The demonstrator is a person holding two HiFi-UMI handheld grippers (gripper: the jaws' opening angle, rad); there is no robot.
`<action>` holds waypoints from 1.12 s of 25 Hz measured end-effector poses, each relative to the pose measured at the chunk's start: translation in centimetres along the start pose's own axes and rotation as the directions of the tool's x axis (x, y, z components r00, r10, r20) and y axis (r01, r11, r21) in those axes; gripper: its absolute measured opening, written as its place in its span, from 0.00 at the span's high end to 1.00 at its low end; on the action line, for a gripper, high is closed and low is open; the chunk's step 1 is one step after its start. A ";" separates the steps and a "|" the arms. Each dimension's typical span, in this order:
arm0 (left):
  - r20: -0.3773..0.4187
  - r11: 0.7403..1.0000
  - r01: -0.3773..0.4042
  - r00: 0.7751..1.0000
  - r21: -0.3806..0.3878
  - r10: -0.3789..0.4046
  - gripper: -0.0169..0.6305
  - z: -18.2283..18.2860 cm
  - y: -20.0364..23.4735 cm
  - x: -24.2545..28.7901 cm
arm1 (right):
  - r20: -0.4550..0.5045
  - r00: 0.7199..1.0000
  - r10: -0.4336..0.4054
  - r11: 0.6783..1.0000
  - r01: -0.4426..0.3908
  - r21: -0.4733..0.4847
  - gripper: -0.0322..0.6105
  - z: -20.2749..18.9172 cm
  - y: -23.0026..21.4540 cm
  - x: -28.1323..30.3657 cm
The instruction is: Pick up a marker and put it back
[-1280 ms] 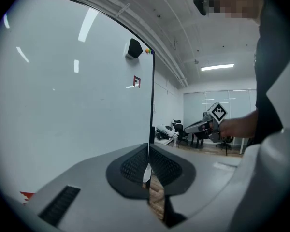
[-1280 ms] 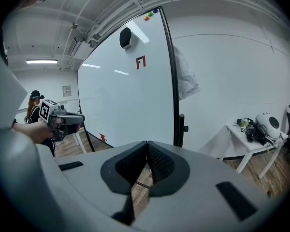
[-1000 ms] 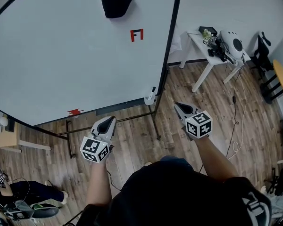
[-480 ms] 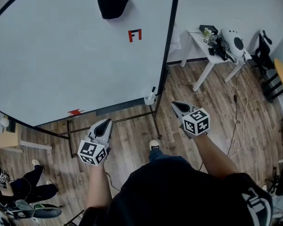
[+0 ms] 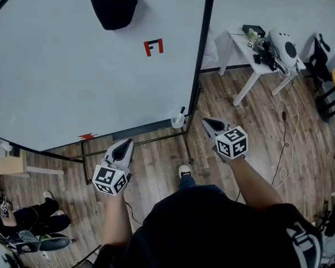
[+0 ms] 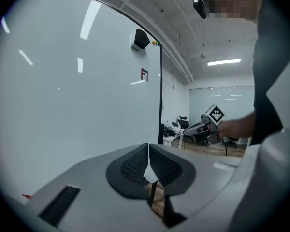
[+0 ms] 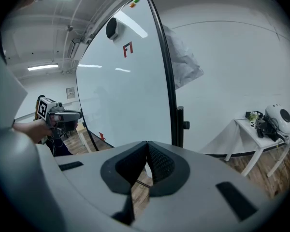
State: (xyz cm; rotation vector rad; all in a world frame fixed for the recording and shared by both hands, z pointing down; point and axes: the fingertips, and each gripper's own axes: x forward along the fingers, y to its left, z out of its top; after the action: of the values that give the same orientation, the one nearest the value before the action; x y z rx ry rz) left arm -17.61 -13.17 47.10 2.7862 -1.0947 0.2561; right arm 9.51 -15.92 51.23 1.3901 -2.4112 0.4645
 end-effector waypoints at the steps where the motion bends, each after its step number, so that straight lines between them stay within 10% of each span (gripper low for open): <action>1: -0.004 1.000 0.000 1.000 -0.007 0.000 0.95 -0.2 0.0 0.3 | -0.001 1.000 0.000 1.000 0.000 -0.001 0.95 -0.1 -0.4 0.2; 28: -0.063 0.999 -0.022 0.998 -0.037 0.019 0.95 -1.3 4.7 7.7 | -0.103 0.990 0.099 0.995 -0.097 0.025 0.94 -1.9 -4.2 10.2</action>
State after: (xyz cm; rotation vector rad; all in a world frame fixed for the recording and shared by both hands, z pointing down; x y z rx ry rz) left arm -15.42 -21.45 50.32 2.7156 -1.1022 0.3194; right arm 8.51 -24.86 57.81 1.2279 -2.4035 0.5729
